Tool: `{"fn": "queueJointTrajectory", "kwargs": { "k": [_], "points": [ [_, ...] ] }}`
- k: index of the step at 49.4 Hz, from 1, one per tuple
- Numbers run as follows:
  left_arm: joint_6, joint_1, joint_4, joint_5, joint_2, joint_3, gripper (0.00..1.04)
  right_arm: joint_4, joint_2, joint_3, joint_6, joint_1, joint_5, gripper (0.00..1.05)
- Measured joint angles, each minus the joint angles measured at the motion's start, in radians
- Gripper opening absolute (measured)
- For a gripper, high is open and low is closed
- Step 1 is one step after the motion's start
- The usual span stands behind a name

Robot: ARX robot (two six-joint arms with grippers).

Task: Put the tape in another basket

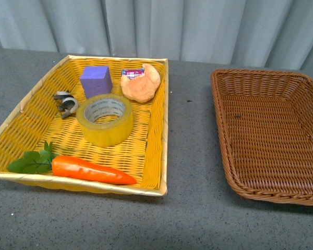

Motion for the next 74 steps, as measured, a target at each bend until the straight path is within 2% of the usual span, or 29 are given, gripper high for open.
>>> {"fn": "queueJointTrajectory", "kwargs": {
  "k": [65,66,68,70,74],
  "points": [
    [0.000,0.000,0.000,-0.002,0.000,0.000,0.98,0.000,0.000,0.000,0.000,0.000,0.000,0.96],
    [-0.012,-0.013,-0.018,-0.027,0.012,0.005,0.98,0.000,0.000,0.000,0.000,0.000,0.000,0.96],
    [-0.087,-0.068,-0.136,-0.224,0.086,0.051,0.98,0.000,0.000,0.000,0.000,0.000,0.000,0.96],
    [-0.168,-0.087,-0.175,-0.358,0.219,0.087,0.98,0.000,-0.001,0.000,0.000,0.000,0.002,0.96],
    [-0.237,-0.043,-0.078,-0.331,0.397,0.122,0.98,0.000,-0.002,0.000,0.000,-0.001,0.000,0.96]
  ]
}}
